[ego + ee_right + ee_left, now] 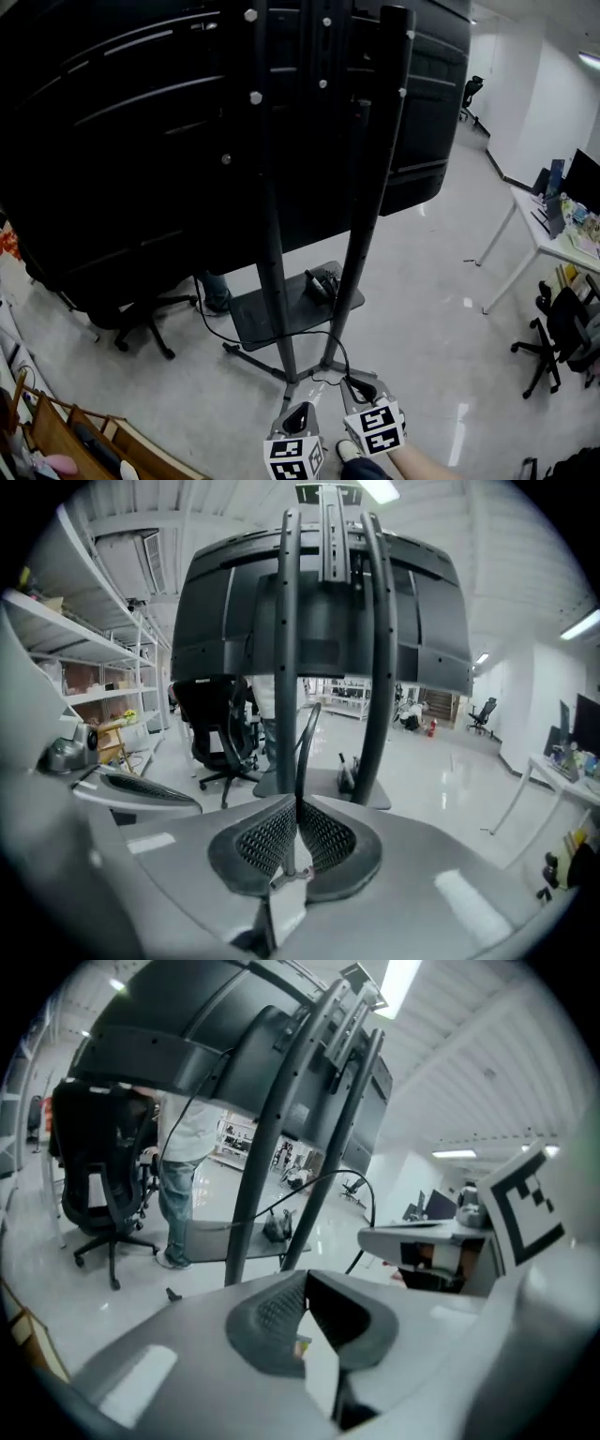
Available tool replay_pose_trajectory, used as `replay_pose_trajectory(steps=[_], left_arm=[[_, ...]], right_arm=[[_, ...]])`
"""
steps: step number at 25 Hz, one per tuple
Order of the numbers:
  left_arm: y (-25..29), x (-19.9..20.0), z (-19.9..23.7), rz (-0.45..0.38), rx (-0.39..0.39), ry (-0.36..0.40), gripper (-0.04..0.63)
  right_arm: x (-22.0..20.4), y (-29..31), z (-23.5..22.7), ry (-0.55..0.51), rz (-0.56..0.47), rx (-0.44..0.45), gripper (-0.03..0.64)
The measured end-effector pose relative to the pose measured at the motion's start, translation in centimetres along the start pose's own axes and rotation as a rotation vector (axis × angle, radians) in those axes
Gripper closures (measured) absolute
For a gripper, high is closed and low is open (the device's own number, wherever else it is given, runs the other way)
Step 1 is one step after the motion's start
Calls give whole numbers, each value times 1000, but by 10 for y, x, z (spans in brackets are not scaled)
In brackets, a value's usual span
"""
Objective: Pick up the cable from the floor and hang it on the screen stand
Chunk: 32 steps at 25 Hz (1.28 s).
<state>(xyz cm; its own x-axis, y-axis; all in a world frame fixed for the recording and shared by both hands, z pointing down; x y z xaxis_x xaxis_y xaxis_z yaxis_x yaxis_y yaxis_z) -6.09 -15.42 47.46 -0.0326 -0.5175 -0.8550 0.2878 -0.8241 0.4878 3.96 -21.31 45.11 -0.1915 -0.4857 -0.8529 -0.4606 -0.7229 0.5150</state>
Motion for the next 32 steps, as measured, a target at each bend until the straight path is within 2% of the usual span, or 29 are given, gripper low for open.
replay_pose_trajectory(steps=[5, 11, 16, 21, 26, 28, 32], left_arm=[[3, 105, -25, -97, -20, 105, 588], [18, 205, -51, -156, -39, 140, 588], [31, 306, -67, -257, 10, 213, 588], [21, 402, -87, -418, 48, 291, 588], [-3, 480, -98, -541, 108, 348, 588], [-13, 511, -101, -588, 147, 372, 588], [-30, 562, -101, -647, 199, 383, 588]], right_arm=[[91, -24, -36, -49, -102, -13, 603], [184, -50, -73, -131, -210, -7, 604], [271, -68, -102, -175, -359, 20, 604], [358, -95, -117, -252, -518, 54, 604], [455, -129, -121, -344, -673, 78, 604], [495, -142, -122, -369, -730, 61, 604], [565, -155, -129, -359, -775, 34, 604]])
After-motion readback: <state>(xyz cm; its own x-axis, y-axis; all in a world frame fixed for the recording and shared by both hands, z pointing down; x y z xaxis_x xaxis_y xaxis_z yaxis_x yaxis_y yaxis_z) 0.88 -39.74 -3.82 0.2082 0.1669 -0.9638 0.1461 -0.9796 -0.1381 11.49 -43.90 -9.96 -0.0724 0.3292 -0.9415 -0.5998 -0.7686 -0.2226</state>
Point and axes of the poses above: the fingertips, and each gripper's own axes: y forward along the fingers, z to its left, x out of its top, the point moved 3 cm from there along -y, backward along the fingers, and after that the axes turned 10 degrees about y, right-handed, at the moved point
